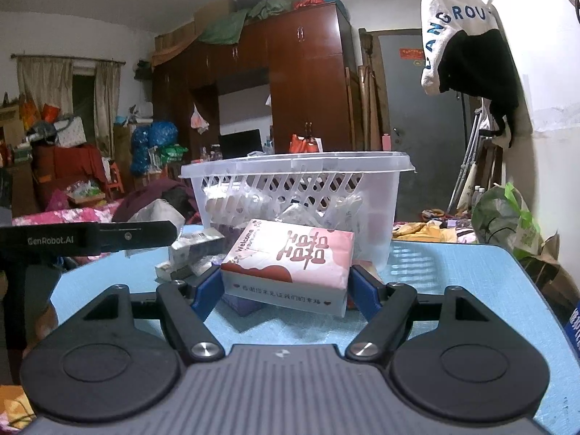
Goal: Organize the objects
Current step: 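Carry the pink tissue box with the right gripper while the left carries the grey bagged pack, then carry the red gift box with the right gripper while the left carries a barcoded bag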
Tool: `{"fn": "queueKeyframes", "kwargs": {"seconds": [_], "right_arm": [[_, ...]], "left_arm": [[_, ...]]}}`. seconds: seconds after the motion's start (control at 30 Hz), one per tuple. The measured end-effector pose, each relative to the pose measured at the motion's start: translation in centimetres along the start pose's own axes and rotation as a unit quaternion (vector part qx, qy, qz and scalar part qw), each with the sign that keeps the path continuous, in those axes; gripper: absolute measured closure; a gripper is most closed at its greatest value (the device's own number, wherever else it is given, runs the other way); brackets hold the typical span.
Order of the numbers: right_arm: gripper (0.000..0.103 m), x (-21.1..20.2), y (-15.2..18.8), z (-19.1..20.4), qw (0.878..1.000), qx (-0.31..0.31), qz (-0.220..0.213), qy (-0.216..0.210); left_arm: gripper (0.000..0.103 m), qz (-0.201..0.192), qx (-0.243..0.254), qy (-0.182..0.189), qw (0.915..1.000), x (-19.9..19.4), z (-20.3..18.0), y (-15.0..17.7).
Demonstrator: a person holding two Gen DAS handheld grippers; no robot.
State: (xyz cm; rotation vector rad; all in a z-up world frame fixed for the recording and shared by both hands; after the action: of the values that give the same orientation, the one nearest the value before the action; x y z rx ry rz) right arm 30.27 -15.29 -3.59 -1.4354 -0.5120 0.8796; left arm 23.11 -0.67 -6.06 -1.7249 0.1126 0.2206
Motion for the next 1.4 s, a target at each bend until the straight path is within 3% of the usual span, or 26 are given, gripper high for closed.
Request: {"fn": "queueKeyframes", "kwargs": {"seconds": [0.07, 0.17, 0.27, 0.37, 0.5, 0.57, 0.6, 0.67, 0.73, 0.9, 0.97, 1.03, 1.13, 1.33, 1.4], "right_arm": [[0.026, -0.2, -1.1, -0.2, 1.000, 0.001, -0.009, -0.009], [0.026, -0.8, -5.7, 0.0, 0.998, -0.028, -0.048, -0.020], [0.026, 0.0, -11.0, -0.2, 0.994, -0.080, -0.072, -0.014], [0.026, 3.2, -14.6, -1.6, 0.991, -0.122, -0.048, 0.001], [0.025, 7.0, -15.6, -3.9, 0.993, -0.118, -0.015, 0.012], [0.018, 8.5, -15.4, -3.9, 0.990, -0.140, 0.000, 0.010], [0.001, 8.7, -15.2, -3.9, 0.989, -0.149, 0.001, 0.024], [0.000, 8.0, -14.9, -3.6, 0.986, -0.159, -0.010, 0.045], [0.000, 6.5, -14.5, -2.9, 0.988, -0.151, -0.021, 0.032], [0.000, 2.0, -12.0, -3.2, 0.997, -0.073, -0.034, 0.010], [0.000, 2.1, -9.0, -4.7, 1.000, -0.016, 0.018, 0.007], [0.002, 3.0, -5.2, -6.3, 0.995, 0.038, 0.089, 0.002], [0.026, 3.8, -2.1, -7.7, 0.990, 0.077, 0.114, 0.006], [0.026, 6.6, 0.8, -6.6, 0.980, 0.058, 0.190, -0.006], [0.027, 7.1, 1.8, -6.6, 0.978, 0.048, 0.204, -0.004]], "left_arm": [[0.018, -0.007, 0.007, 0.005, 0.9999, -0.2, -0.3, -1.2], [0.018, -0.044, 0.013, 0.027, 0.9986, -0.7, -1.3, -6.1], [0.018, -0.063, 0.043, 0.017, 0.9970, 0.9, -2.5, -11.5], [0.018, -0.027, 0.048, 0.003, 0.9985, 5.0, -2.7, -14.5], [0.017, 0.029, 0.055, -0.007, 0.9980, 10.1, -2.9, -14.4], [0.009, 0.046, 0.076, -0.028, 0.9956, 11.6, -2.9, -13.5], [0.000, 0.056, 0.088, -0.043, 0.9936, 12.0, -2.8, -12.8], [0.000, 0.056, 0.102, -0.062, 0.9912, 11.7, -2.5, -12.0], [0.000, 0.036, 0.108, -0.073, 0.9909, 10.3, -2.0, -11.9], [0.000, 0.013, 0.070, -0.034, 0.9969, 4.9, -0.1, -11.0], [0.000, 0.010, 0.052, -0.035, 0.9980, 3.9, 1.2, -9.5], [0.000, 0.015, 0.037, -0.054, 0.9977, 3.8, 2.8, -7.7], [0.001, 0.045, 0.021, -0.075, 0.9960, 5.5, 4.6, -5.7], [0.005, 0.105, 0.037, -0.080, 0.9905, 7.9, 4.9, -2.7], [0.013, 0.117, 0.044, -0.080, 0.9889, 8.5, 4.6, -1.8]]}}
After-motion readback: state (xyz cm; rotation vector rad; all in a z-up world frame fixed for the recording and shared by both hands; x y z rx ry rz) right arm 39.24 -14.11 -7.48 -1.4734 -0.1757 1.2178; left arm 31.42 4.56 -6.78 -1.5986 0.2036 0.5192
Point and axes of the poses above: each gripper's, at about its wrist camera, not at the fingertips, and x roughly the way its jaws point, z to its left, y to its underside, the point moved 10 cm from there along x, roughly the way its jaws point, and after that the axes turned 13 degrees about -y, right-handed, at the moved point
